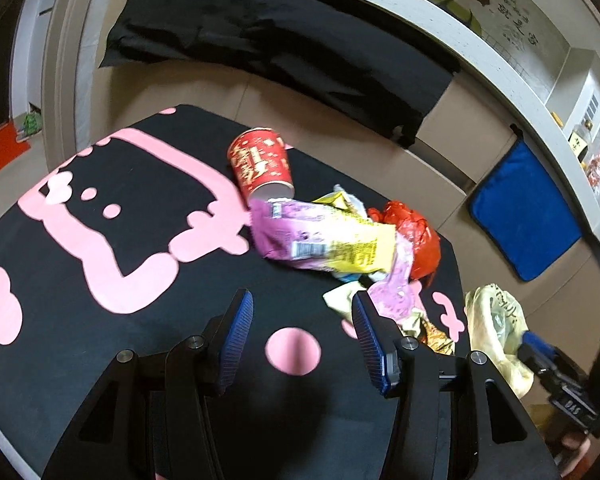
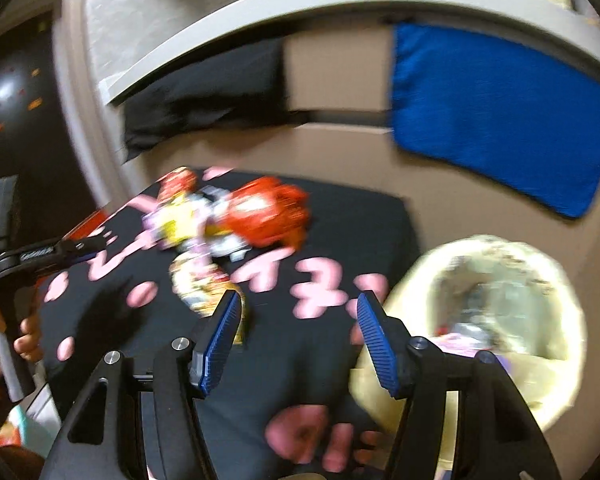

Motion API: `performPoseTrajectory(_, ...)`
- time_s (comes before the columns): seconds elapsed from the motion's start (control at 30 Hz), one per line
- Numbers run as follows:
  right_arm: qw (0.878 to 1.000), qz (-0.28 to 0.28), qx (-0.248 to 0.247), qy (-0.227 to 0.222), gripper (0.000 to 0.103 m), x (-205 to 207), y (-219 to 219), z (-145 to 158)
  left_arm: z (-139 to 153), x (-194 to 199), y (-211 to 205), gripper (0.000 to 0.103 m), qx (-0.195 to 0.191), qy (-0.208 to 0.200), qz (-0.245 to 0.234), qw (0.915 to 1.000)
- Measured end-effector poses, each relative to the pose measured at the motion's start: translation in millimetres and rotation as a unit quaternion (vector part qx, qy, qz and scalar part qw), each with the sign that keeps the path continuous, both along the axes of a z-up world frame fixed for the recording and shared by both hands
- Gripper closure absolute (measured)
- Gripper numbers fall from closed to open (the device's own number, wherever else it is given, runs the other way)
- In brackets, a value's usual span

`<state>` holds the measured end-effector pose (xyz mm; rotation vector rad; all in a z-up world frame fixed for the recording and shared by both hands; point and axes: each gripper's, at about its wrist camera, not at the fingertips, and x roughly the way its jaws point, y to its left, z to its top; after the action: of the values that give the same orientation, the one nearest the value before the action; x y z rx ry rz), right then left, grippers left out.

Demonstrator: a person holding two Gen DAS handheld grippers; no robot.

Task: Collect trash
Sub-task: 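Grasp the long snack wrapper with the left tool and lift it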

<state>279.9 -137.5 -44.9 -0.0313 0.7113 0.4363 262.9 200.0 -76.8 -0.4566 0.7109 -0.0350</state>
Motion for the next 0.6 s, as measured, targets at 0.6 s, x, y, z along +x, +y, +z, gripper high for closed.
performPoseTrajectory(0.6,0.987,0.11,-0.088,0.08,0.046,59,110,-64,-16,-38,45,0.051,-0.046,0.004,0.021,0.9987)
